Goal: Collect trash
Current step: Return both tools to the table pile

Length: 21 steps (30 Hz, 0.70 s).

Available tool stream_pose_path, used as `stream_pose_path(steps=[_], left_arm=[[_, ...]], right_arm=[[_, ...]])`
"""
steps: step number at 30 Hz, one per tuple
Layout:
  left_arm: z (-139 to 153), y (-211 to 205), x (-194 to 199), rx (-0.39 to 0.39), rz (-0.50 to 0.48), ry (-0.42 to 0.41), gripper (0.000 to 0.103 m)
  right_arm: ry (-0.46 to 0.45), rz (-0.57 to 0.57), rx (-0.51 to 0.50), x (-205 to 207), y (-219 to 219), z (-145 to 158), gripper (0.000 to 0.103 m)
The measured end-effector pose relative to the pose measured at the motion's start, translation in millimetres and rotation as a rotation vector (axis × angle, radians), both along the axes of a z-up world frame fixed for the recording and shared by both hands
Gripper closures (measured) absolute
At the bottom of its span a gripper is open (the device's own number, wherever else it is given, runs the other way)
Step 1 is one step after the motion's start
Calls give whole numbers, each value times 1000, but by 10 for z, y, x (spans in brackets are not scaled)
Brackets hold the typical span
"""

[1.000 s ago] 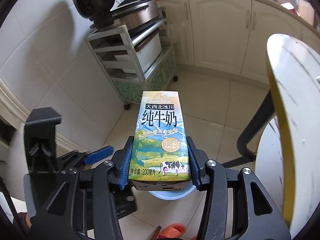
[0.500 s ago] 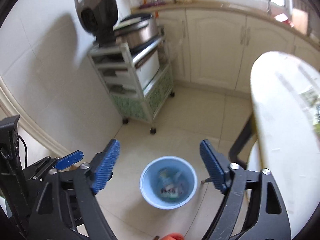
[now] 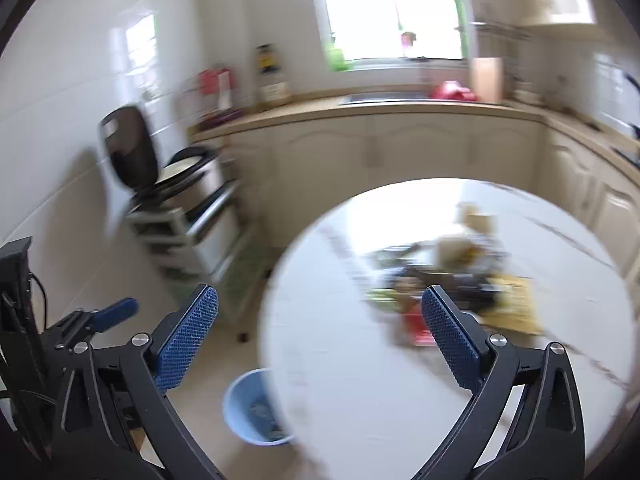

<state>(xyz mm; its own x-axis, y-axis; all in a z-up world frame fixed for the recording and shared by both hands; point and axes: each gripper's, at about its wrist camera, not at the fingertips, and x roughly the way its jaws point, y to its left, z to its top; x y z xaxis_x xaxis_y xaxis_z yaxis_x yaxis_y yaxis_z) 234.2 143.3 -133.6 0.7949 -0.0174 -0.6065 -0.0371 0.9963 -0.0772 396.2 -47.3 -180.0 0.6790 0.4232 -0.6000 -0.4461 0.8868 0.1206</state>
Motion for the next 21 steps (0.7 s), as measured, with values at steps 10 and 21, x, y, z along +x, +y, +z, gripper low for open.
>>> stream_pose_path(steps=[10,21], left_arm=[[-81,-727,809,14,-128,64,15],[-538,-915,2247,30,-152,152,30]], right_arm=[[28,-223,-44,371,-1393,-70,0],[100,-223,-66,701,-1753,-424,0]])
